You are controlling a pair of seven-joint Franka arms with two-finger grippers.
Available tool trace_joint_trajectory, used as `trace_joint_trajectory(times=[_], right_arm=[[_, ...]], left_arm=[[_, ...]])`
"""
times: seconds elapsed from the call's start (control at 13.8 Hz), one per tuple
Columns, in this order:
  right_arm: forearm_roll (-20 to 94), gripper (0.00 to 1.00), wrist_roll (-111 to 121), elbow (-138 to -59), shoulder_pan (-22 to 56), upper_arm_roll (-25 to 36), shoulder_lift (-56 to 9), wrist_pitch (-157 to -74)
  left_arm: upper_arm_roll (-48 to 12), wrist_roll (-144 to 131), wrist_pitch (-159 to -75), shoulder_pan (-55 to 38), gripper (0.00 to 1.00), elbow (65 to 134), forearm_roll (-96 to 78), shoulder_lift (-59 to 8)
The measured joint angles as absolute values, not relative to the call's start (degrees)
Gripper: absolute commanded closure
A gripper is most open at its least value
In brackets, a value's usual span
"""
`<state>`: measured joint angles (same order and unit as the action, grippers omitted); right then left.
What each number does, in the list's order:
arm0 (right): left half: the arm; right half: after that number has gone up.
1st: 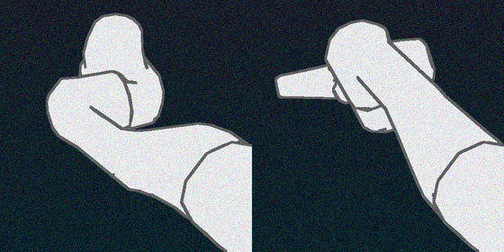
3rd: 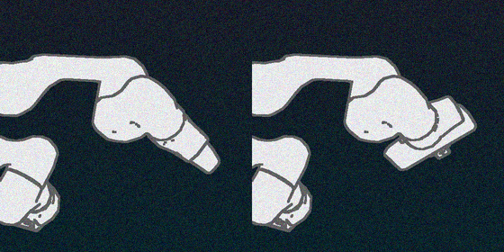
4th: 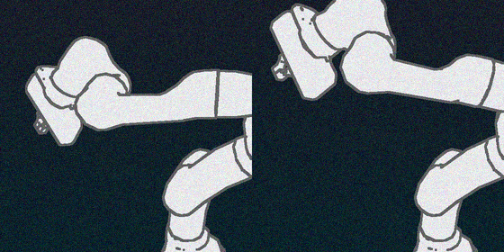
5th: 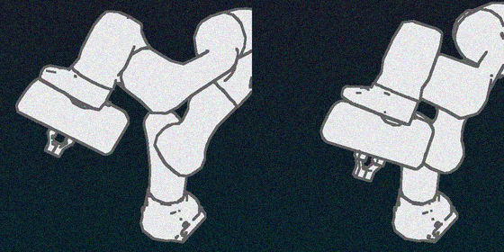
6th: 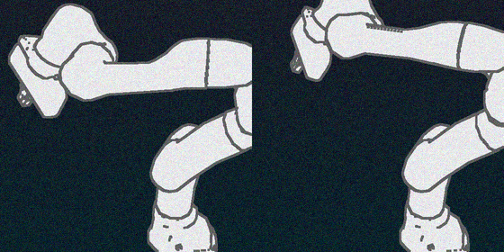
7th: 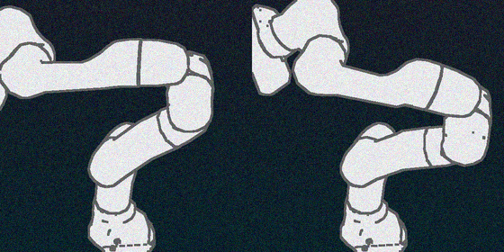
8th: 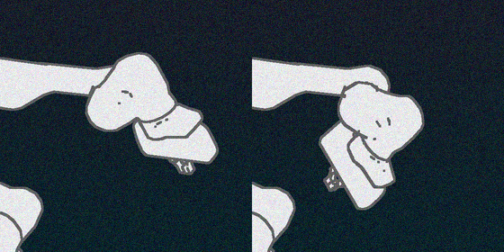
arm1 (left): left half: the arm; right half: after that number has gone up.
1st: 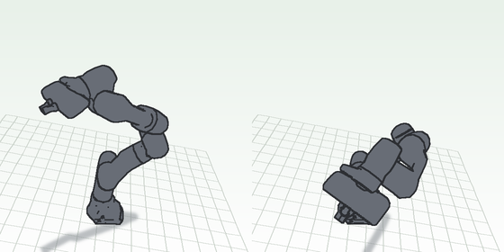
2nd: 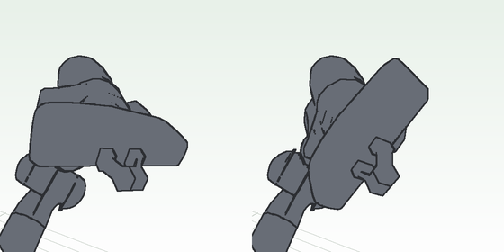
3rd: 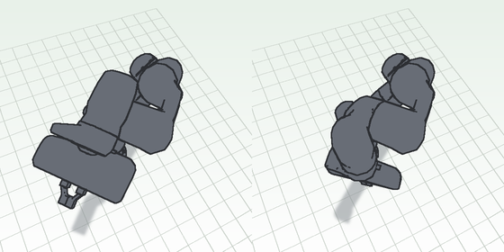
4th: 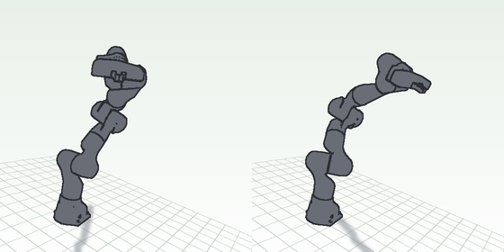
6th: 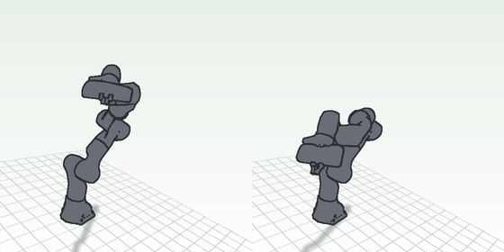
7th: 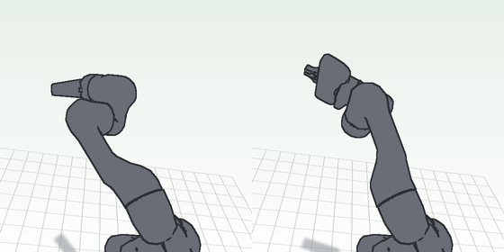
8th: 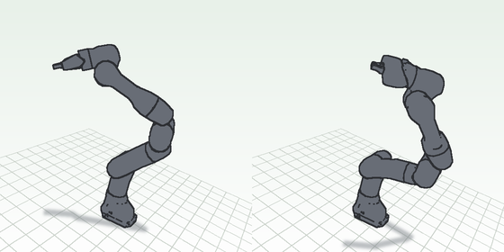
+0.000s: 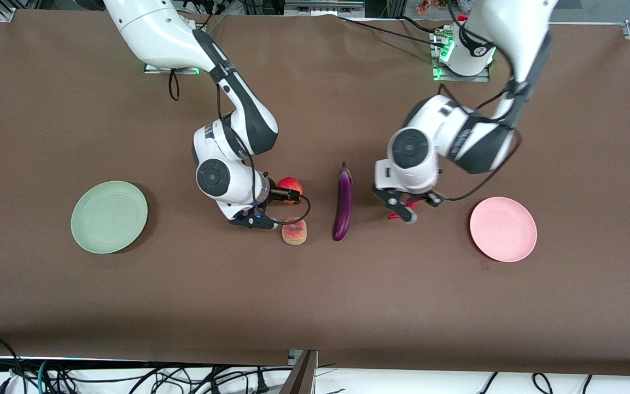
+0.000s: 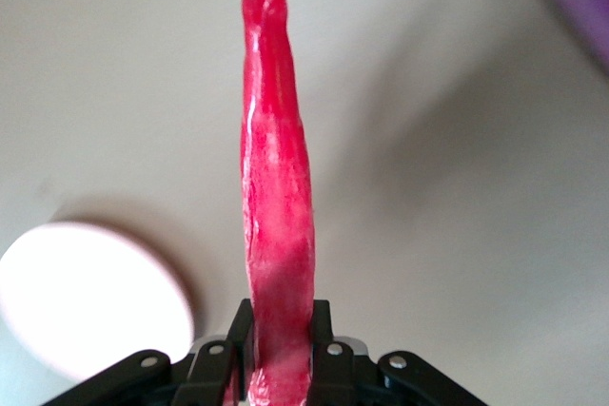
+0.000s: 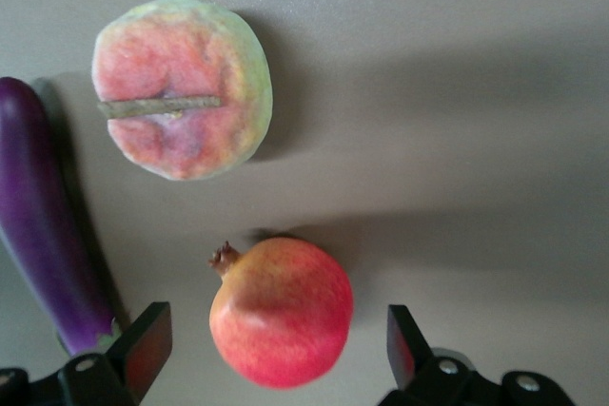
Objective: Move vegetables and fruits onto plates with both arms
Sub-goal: 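Carry the chili to the pink plate while the right gripper carries the pomegranate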
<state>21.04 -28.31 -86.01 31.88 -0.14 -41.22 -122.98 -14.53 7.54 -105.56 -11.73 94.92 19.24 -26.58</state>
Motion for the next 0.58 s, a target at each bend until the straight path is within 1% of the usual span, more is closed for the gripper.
trace_joint_trajectory(times=[0.15, 0.29, 0.51, 0.58], right_arm=[[21.11, 0.0, -28.31, -85.98, 32.49, -0.14, -42.12, -123.81], [21.13, 0.0, -28.53, -85.98, 33.41, -0.15, -42.96, -124.34], [21.13, 0.0, -28.9, -85.98, 34.41, -0.15, -43.99, -124.5], [21.13, 0.03, -28.91, -85.98, 34.58, -0.14, -44.22, -124.5]], left_arm=[[-14.32, 7.92, -105.29, -4.7, 1.0, 94.97, 18.27, -25.7], [-14.22, 8.14, -105.46, 1.08, 1.0, 95.41, 17.87, -26.51], [-14.08, 5.32, -108.62, 6.57, 1.0, 96.08, 17.61, -29.77], [-14.07, 3.82, -110.46, 7.83, 1.0, 96.16, 17.61, -31.27]])
